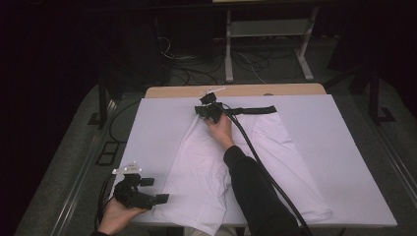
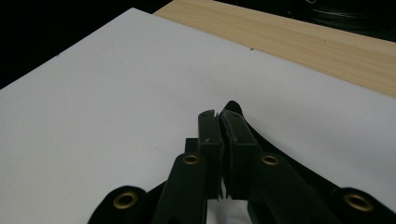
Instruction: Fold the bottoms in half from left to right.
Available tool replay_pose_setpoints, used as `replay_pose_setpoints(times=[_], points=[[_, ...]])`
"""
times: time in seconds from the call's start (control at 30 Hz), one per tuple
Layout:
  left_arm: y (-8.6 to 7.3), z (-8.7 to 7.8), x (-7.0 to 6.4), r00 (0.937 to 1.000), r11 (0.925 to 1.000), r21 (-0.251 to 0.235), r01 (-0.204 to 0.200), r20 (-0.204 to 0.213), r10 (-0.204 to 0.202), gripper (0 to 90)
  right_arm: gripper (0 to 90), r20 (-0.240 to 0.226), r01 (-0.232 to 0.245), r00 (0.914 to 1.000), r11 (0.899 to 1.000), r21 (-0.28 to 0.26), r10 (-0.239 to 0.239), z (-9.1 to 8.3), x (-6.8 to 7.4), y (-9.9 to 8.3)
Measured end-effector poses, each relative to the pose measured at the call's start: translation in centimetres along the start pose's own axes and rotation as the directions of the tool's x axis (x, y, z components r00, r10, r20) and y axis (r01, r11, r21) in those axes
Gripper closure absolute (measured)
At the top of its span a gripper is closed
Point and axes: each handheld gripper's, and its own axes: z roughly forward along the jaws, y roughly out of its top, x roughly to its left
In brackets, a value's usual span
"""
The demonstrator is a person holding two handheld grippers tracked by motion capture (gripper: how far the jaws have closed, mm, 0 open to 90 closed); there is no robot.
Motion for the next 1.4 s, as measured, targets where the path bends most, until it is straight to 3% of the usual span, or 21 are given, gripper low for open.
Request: replay_pose_setpoints(times=[0.5,0.6,0.83,1.17,1.23,1.33,1.37,1.4], points=[[-2.0,-0.7,-0.2,0.9990,0.9977,0.063,0.023,0.036,-0.025,0.0,85.5,0.004,-0.001,1.0000,1.000,-0.001,0.001,-0.1,0.0,0.1],[-2.3,-0.8,-0.3,0.9981,0.9975,0.064,0.031,0.051,-0.034,3.5,85.5,0.004,0.001,1.0000,1.000,-0.001,-0.001,-0.1,0.0,0.0],[-2.7,-0.8,-0.2,0.9944,0.9944,0.091,0.055,0.085,-0.063,14.0,85.5,0.007,0.004,1.0000,1.000,-0.003,-0.004,-0.2,0.0,0.0],[-3.0,-0.7,-0.1,0.9922,0.9930,0.106,0.052,0.107,-0.064,28.0,85.5,0.008,0.005,1.0000,1.000,-0.004,-0.005,-0.3,-0.1,0.1],[-3.1,-0.7,0.0,0.9908,0.9923,0.109,0.059,0.115,-0.072,36.7,85.5,0.008,0.008,0.9999,1.000,-0.004,-0.008,-0.3,-0.1,0.1],[-3.1,-0.6,0.1,0.9904,0.9913,0.116,0.062,0.115,-0.075,42.1,85.5,0.007,0.007,1.0000,1.000,-0.006,-0.007,-0.3,-0.1,0.1],[-3.1,-0.6,0.1,0.9908,0.9911,0.119,0.059,0.114,-0.073,49.2,85.5,0.007,0.004,1.0000,1.000,-0.006,-0.004,-0.3,-0.1,0.1],[-3.1,-0.5,0.1,0.9907,0.9911,0.122,0.054,0.118,-0.069,49.2,85.5,0.007,0.004,1.0000,1.000,-0.006,-0.004,-0.3,-0.1,0.1]])
